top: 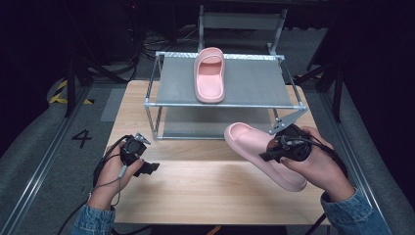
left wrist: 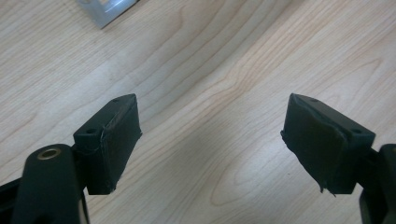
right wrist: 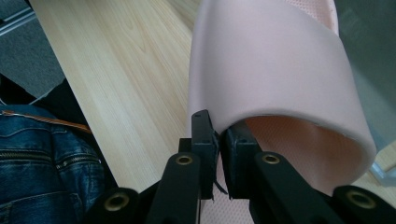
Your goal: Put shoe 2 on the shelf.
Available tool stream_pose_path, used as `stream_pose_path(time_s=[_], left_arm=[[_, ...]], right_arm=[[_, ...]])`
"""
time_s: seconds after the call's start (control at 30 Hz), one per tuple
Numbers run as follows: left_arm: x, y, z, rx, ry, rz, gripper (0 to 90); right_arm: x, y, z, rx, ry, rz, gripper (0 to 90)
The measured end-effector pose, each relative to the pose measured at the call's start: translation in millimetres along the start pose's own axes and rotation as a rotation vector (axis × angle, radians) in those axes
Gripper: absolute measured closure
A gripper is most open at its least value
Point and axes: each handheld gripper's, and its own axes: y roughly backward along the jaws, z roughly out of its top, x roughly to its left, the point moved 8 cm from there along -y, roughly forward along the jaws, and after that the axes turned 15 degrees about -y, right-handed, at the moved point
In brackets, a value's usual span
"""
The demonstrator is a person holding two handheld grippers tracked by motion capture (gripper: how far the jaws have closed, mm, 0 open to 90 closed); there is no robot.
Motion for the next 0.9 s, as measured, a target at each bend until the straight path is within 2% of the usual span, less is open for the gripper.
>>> stream_pose_path(time_s=[0.13, 0.53, 0.73, 0.9], left_arm=[[0.2, 1.0, -2.0, -0.001, 0.003, -0.003, 19.3], [2.2, 0.4, -3.8, -0.003, 0.005, -0.018, 19.3], [4.3, 1.0, -3.7, -0.006, -0.001, -0.03, 19.0], [6.0, 1.4, -4.3, -0.009, 0.009, -0.033, 19.0]], right_arm=[[4.3, 12.7, 12.1, -0.018, 0.009, 0.02, 84.4], [9.6, 40.9, 43.5, -0.054, 0.026, 0.008, 84.5], [3.6, 51.0, 63.5, -0.07, 0.019, -0.022, 84.5], [-3.5, 54.2, 77.0, -0.074, 0.008, -0.039, 84.5]])
